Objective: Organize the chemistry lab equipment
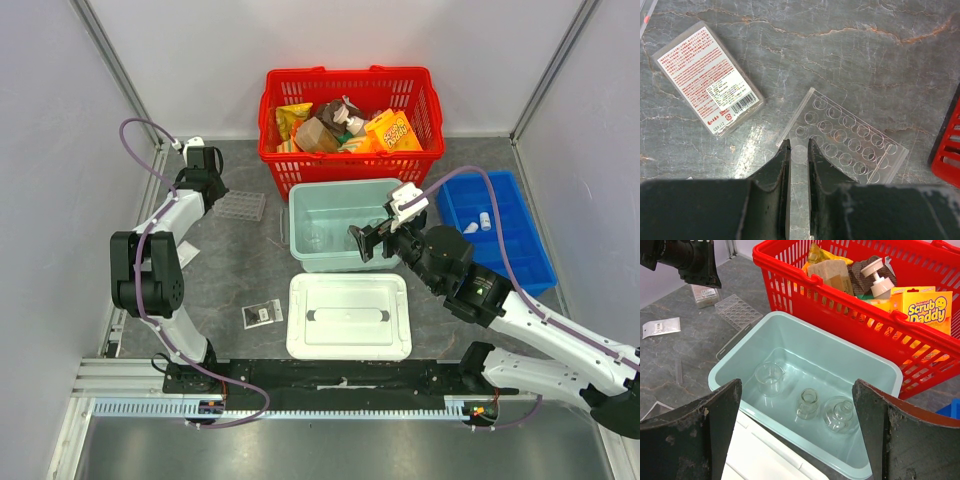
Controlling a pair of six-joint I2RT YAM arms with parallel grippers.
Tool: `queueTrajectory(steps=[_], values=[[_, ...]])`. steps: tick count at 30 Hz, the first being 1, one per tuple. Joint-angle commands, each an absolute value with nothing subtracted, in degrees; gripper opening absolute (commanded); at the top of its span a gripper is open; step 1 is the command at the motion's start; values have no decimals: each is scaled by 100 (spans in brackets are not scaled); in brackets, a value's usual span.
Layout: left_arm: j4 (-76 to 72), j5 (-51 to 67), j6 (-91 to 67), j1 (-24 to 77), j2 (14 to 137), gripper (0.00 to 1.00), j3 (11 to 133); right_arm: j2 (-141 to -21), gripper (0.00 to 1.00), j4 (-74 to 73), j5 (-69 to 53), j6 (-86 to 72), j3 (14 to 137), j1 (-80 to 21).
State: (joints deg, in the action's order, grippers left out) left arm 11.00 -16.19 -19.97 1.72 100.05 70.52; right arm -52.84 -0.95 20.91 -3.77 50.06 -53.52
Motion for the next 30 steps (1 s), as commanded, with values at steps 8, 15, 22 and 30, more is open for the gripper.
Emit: queueTrajectory(steps=[8, 15, 22, 30], values=[[791, -1530, -1898, 158, 10107, 11, 7233, -5229, 98, 62, 2259, -193, 5010, -5361], [703, -1441, -1872, 158, 10353, 11, 7277, -5335, 98, 79, 2276, -150, 5027, -5361], [581, -1591, -1732, 158, 10301, 12, 7111, -5344, 98, 79, 2276, -141, 5027, -5361], [361, -1529, -1591, 167, 10327, 13, 6987, -5274, 98, 88, 2276, -158, 4992, -5361]])
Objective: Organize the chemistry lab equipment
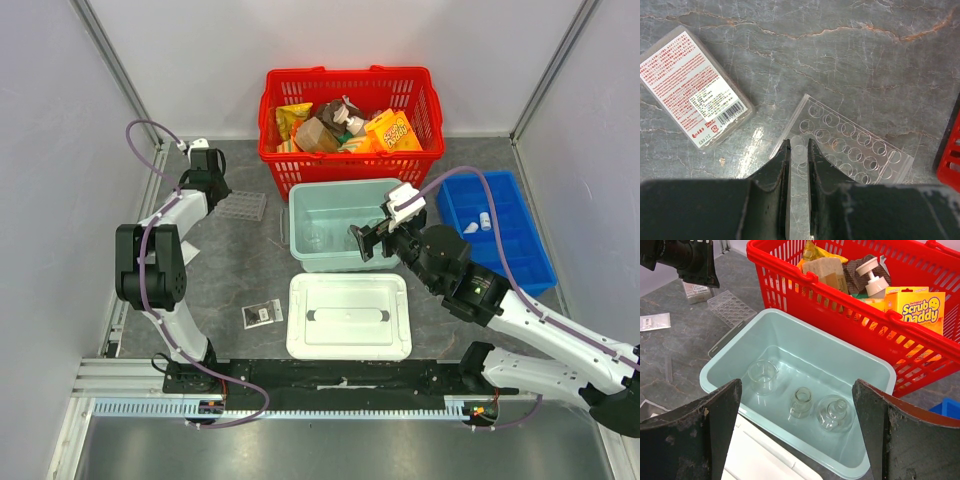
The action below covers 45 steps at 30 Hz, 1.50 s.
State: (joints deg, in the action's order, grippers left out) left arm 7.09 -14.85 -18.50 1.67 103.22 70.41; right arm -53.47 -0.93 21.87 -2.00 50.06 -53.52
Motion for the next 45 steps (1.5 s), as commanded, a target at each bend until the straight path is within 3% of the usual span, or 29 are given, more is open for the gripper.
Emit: queueTrajectory(steps=[1, 11, 18, 26, 33, 38, 45], values=[[334, -1529, -1591, 176, 10327, 13, 6979, -5265, 98, 88, 2285, -158, 4983, -5361], [334, -1643, -1459, 211, 10485, 14, 7022, -5300, 98, 97, 2285, -106, 5001, -5361], [308, -1652, -1433, 220, 10547, 21, 7040, -5273, 98, 97, 2285, -62, 5010, -5353], [474, -1731, -1424, 220, 10433, 53, 7180, -5291, 98, 88, 2285, -70, 5010, -5344], [1114, -1801, -1792, 220, 9704, 63, 7461, -5703, 98, -482, 2452, -579, 5465, -5353], [2222, -1644, -2363, 176, 9019, 64, 7743, -6327, 98, -1185, 2277, -1107, 6230, -5353], [3453, -740, -3146, -342, 8122, 60, 7313, -7399, 82, -1846, 1451, -1845, 7250, -5396]])
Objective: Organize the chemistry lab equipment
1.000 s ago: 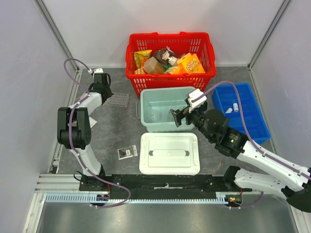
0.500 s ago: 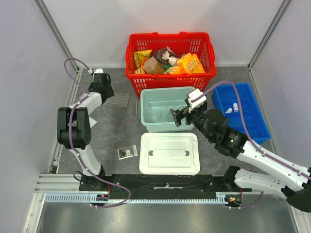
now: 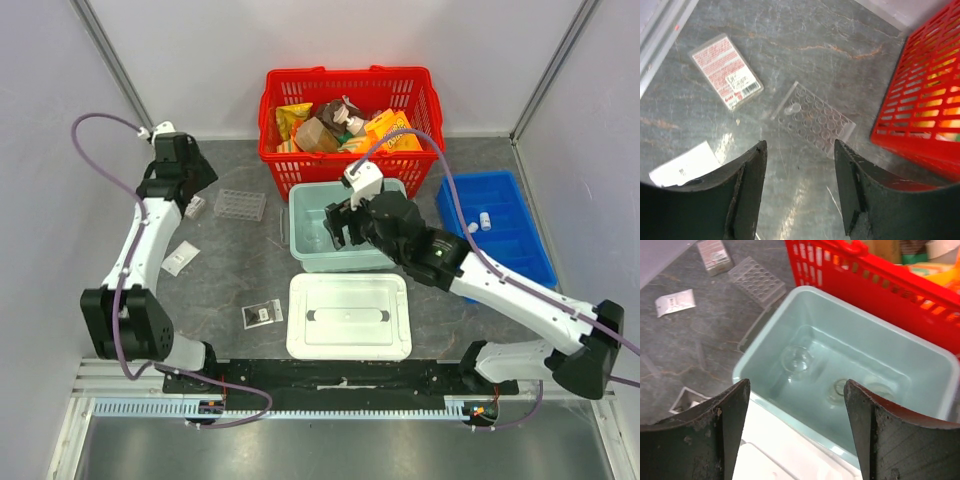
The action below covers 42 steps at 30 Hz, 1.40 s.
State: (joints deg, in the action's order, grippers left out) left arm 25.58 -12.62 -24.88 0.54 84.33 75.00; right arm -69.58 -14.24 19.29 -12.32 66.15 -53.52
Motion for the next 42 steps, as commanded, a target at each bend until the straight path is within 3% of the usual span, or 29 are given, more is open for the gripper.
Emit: queueTrajectory(steps=[1, 5, 8, 19, 30, 42], values=[[3576, -703, -3277, -456, 8017, 58, 7173, -7557, 80, -1854, 1424, -1933, 7364, -5449], [3753, -73, -3866, -1220, 7560, 53, 6462, -8172, 73, -1968, 1397, -2074, 7891, -5703], [3744, 123, -4279, -1380, 7366, 54, 5934, -8550, 71, -1952, 1424, -2100, 8199, -5879], [4904, -694, -5484, -2090, 7199, 56, 5555, -10510, 58, -2013, 1380, -2101, 9631, -6424], [4614, -484, -5292, -2654, 6776, 59, 5431, -12418, 45, -2013, 1064, -1952, 11003, -6522], [4096, 484, -4852, -2742, 6926, 59, 5221, -13623, 41, -1951, 668, -1899, 11496, -6557]])
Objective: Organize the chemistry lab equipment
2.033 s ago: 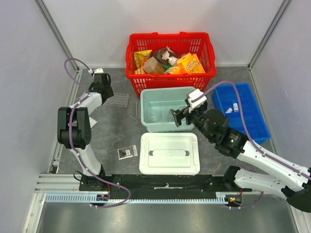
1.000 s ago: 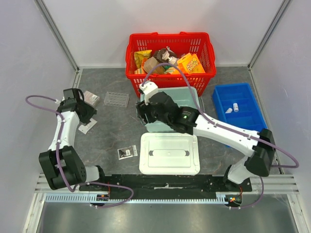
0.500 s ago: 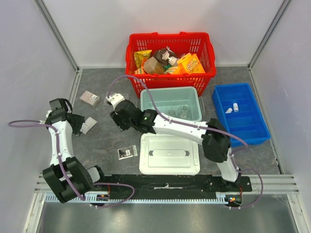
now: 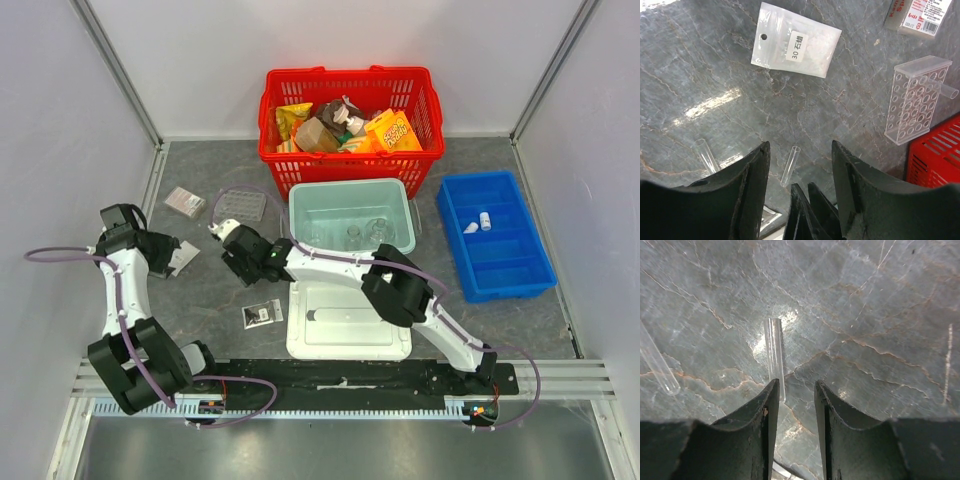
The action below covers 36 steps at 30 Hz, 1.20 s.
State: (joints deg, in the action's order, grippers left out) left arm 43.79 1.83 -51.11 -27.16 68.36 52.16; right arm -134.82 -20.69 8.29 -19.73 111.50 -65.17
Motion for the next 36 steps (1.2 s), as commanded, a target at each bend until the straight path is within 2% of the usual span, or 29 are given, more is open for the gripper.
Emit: queueTrajectory(steps=[1, 27, 36], values=[[4096, 492, -4834, -2751, 6952, 59, 5238, -13649, 41, -1951, 668, -1890, 11505, -6565], [3744, 738, -4614, -2742, 7163, 56, 5010, -13773, 40, -1846, 931, -1776, 11057, -6750], [3525, 1063, -4422, -2742, 7268, 56, 4948, -13781, 37, -1749, 984, -1784, 10820, -6759]])
